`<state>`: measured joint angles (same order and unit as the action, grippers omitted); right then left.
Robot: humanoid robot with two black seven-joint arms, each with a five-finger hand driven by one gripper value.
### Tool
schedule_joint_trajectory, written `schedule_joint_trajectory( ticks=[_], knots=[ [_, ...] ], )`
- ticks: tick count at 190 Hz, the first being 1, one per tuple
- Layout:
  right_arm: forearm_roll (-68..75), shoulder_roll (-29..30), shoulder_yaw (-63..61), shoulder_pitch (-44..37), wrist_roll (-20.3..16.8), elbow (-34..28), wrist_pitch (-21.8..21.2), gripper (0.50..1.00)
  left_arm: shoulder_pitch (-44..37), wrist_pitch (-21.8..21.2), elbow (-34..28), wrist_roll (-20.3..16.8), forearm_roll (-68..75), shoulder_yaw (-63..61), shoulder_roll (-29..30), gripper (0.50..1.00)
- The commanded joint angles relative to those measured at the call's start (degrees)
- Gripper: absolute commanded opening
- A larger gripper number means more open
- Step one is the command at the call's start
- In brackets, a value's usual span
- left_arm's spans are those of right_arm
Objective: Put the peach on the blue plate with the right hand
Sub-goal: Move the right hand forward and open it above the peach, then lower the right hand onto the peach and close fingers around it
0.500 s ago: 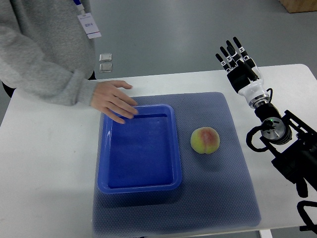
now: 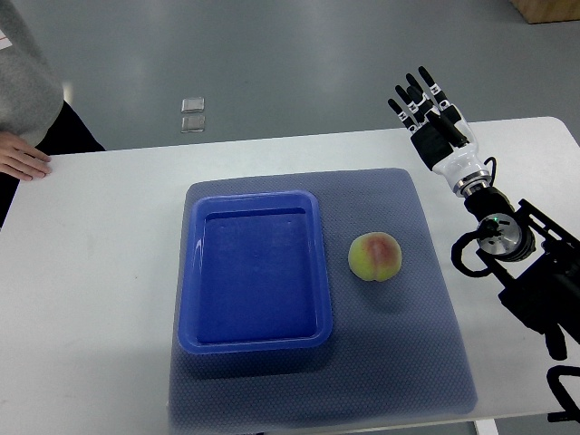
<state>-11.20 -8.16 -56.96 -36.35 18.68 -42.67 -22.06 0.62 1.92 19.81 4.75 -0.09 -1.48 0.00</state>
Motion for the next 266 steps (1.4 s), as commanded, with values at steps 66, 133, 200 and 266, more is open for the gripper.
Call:
schedule_joint_trajectory(
  ticks=[66,133,200,266],
  knots=[
    [-30.7,-20.6,35.5,-22.9,-10.7,-10.6,-7.7,0.930,0.0,-0.1,1.5,-0.1,0.0,0.1,0.0,1.000],
    [-32.5,-26.5,58.7,-42.8,-21.2,-19.5,-12.9,0.930,0.0,-0.1,1.8,-0.1,0.0,0.1,0.0,1.000],
    [-36.5,-26.8,58.8,-36.3,-20.4,-22.7,-8.1,0.928,0.0,0.0,1.7,-0.1,0.0,0.0,0.0,1.000],
    [-36.8,-26.3,54.8,-26.7,-17.2,-22.7,-4.0,0.928,0.0,0.0,1.6,-0.1,0.0,0.0,0.0,1.000]
  ],
)
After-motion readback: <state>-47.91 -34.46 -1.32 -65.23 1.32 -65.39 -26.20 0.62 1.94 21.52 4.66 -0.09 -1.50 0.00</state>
